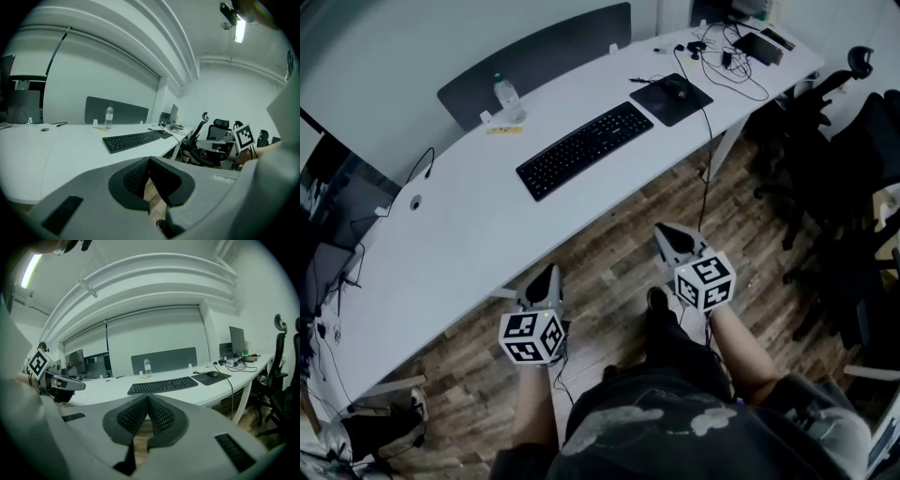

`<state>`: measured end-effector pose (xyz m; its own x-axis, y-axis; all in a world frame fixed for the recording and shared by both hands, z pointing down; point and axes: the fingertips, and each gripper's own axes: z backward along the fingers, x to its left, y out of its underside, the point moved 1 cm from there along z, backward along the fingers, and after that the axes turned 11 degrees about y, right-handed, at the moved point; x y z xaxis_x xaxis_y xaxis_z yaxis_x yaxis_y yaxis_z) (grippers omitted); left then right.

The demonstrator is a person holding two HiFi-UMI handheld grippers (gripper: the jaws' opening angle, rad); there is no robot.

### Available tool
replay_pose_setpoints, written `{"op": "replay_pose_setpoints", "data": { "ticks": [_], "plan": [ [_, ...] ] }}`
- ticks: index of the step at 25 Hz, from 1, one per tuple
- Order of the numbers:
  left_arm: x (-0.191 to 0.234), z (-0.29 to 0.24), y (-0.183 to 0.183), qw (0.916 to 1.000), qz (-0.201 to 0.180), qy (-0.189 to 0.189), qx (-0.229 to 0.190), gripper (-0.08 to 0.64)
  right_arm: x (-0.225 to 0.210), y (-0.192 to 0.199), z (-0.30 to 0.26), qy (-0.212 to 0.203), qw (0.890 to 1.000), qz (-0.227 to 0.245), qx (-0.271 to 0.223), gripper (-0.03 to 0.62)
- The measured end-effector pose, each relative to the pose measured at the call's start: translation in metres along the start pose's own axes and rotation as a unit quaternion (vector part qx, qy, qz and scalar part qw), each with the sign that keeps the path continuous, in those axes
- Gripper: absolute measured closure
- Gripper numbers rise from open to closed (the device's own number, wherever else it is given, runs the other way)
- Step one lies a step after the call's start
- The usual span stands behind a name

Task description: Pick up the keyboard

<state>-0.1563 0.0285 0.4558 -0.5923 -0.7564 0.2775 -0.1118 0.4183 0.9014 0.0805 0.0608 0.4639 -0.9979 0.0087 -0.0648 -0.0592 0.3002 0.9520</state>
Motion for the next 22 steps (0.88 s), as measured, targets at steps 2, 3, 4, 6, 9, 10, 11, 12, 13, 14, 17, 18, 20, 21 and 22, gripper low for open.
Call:
{"op": "replay_pose_setpoints", "data": {
  "ticks": [2,3,4,6,9,10,11,12,13,14,17,18,20,21,22],
  "plan": [
    [0.005,-0.024,-0.016,0.9999,0.001,-0.014,-0.002,0.558,-0.027,-0.010,-0.026,-0.008,1.000,0.006,0.004,0.592],
    [0.006,-0.035,-0.023,0.9997,0.001,-0.023,-0.002,0.558,-0.039,-0.015,-0.037,-0.013,1.000,0.009,0.006,0.592],
    [0.007,-0.046,-0.029,0.9995,0.002,-0.031,-0.002,0.558,-0.051,-0.020,-0.047,-0.019,1.000,0.011,0.007,0.592],
    [0.007,-0.065,-0.038,0.9989,0.005,-0.047,-0.001,0.558,-0.072,-0.028,-0.066,-0.032,0.999,0.017,0.009,0.592],
    [0.010,-0.089,-0.047,0.9972,0.013,-0.073,-0.002,0.558,-0.097,-0.034,-0.093,-0.051,0.998,0.022,0.018,0.592],
    [0.012,-0.096,-0.050,0.9966,0.017,-0.081,-0.003,0.558,-0.104,-0.035,-0.101,-0.056,0.998,0.022,0.022,0.592],
    [0.013,-0.102,-0.053,0.9959,0.019,-0.088,-0.004,0.558,-0.109,-0.035,-0.109,-0.062,0.998,0.022,0.026,0.592],
    [0.015,-0.107,-0.055,0.9952,0.022,-0.095,-0.006,0.558,-0.113,-0.036,-0.116,-0.068,0.997,0.022,0.029,0.592],
    [0.016,-0.111,-0.056,0.9945,0.025,-0.102,-0.007,0.558,-0.116,-0.035,-0.122,-0.075,0.996,0.023,0.033,0.592],
    [0.018,-0.115,-0.057,0.9938,0.027,-0.108,-0.008,0.558,-0.118,-0.035,-0.128,-0.083,0.996,0.026,0.036,0.592],
    [0.022,-0.122,-0.056,0.9918,0.033,-0.123,-0.004,0.558,-0.119,-0.034,-0.145,-0.105,0.993,0.036,0.045,0.592],
    [0.024,-0.123,-0.056,0.9913,0.035,-0.127,-0.001,0.558,-0.118,-0.034,-0.150,-0.111,0.992,0.037,0.048,0.591],
    [0.028,-0.126,-0.055,0.9901,0.037,-0.135,0.003,0.558,-0.117,-0.035,-0.162,-0.117,0.991,0.037,0.052,0.591],
    [0.031,-0.127,-0.055,0.9895,0.037,-0.140,0.004,0.558,-0.117,-0.035,-0.169,-0.119,0.991,0.038,0.055,0.591],
    [0.034,-0.128,-0.055,0.9889,0.036,-0.144,0.006,0.558,-0.117,-0.034,-0.175,-0.120,0.990,0.041,0.060,0.591]
  ]
}}
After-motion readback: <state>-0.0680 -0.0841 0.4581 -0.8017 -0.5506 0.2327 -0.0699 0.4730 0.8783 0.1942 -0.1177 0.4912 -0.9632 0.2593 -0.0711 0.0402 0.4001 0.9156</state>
